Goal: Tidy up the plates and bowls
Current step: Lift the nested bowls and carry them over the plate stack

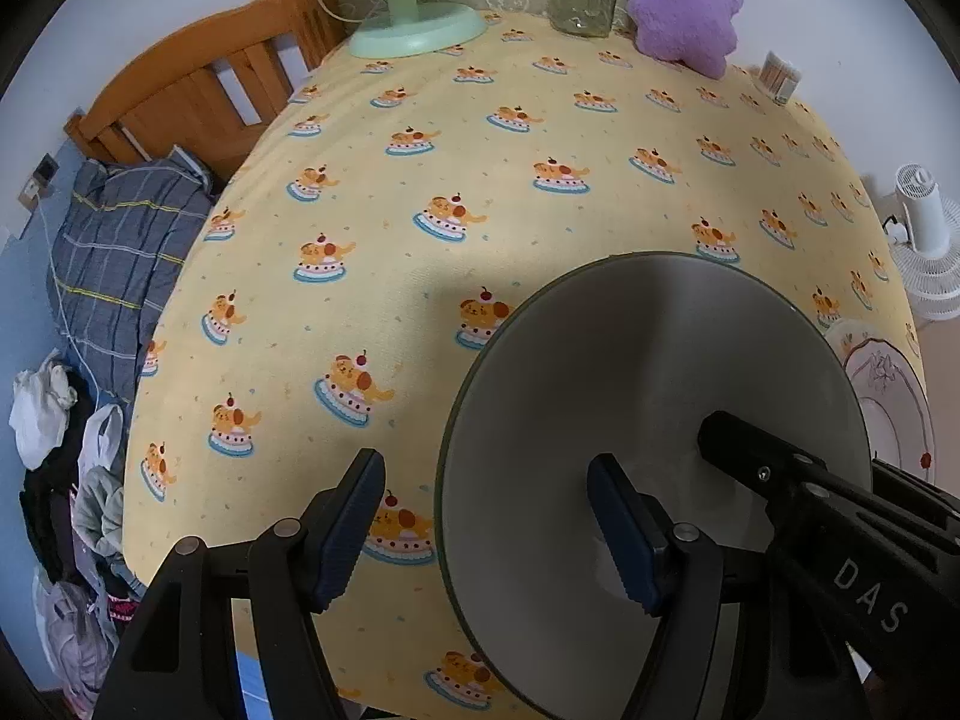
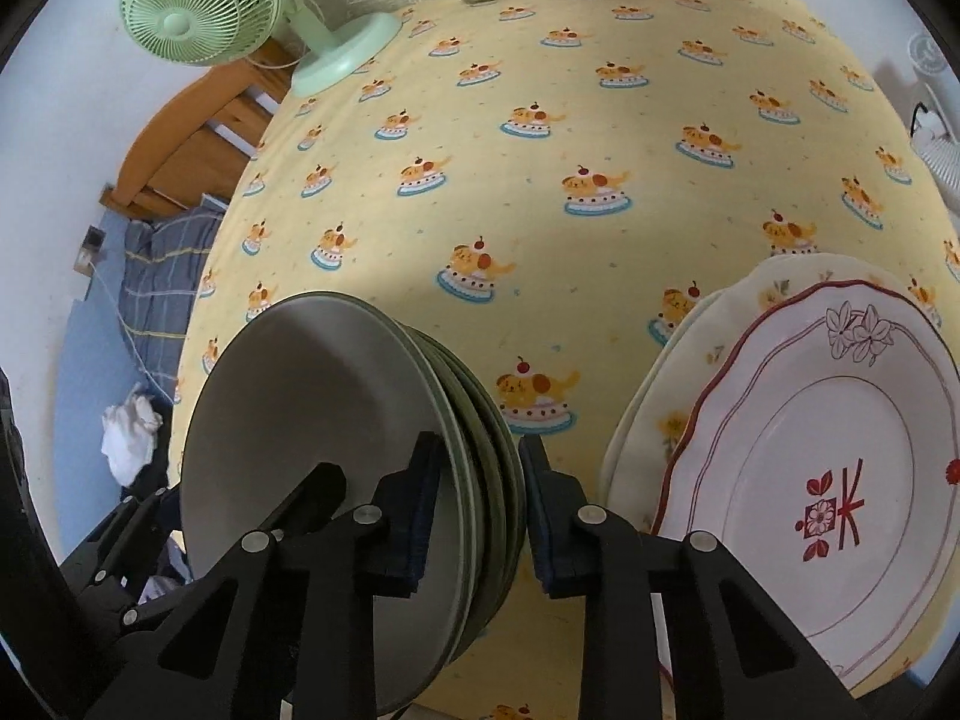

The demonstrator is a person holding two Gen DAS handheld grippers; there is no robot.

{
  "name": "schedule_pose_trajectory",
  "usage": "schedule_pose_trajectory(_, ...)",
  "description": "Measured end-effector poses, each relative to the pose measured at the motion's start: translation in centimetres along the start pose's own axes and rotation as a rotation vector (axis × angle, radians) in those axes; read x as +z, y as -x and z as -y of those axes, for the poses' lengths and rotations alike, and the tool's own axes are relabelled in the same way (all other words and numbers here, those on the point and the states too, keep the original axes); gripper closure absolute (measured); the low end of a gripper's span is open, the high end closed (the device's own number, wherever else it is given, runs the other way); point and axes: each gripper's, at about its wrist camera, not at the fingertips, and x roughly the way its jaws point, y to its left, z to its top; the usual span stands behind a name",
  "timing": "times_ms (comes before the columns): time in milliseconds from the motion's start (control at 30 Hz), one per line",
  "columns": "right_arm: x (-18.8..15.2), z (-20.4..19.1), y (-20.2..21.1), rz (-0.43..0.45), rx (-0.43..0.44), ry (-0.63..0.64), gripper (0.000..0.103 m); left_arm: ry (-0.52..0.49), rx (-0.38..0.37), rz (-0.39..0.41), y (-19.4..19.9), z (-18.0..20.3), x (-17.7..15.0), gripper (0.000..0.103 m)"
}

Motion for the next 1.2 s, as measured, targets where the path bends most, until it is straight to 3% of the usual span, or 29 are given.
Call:
schedule_pose_trajectory(200, -0.1, -0.3, -0.1, 0.021, -0.038, -0.031, 0.072, -0.055, -0.038, 0.003, -0.2, 0.0, 0.3, 0.031)
schedule_pose_trajectory(500, -0.5, -1.2, -0.1, 0.048, -0.117, -0.082, 0.068, -0.089, -0.181, 0.009, -0.9, -1.1, 0.4, 0.035)
schedule_pose_trajectory(900, -0.6, -1.5, -0.2, 0.070, -0.163, -0.112, 0.065, -0.089, -0.288, 0.038, -1.4, -1.5, 0.5, 0.039)
schedule_pose_trajectory(1000, -0.6, -1.5, -0.2, 0.074, -0.158, -0.106, 0.064, -0.088, -0.303, 0.044, -1.3, -1.4, 0.4, 0.044)
schedule_pose_trajectory(1100, -0.6, -1.7, -0.2, 0.074, -0.164, -0.094, 0.064, -0.104, -0.329, 0.047, -1.2, -1.0, 0.3, 0.058)
schedule_pose_trajectory(1200, -0.7, -1.6, -0.2, 0.072, -0.162, -0.094, 0.065, -0.105, -0.324, 0.043, -1.1, -0.9, 0.3, 0.058)
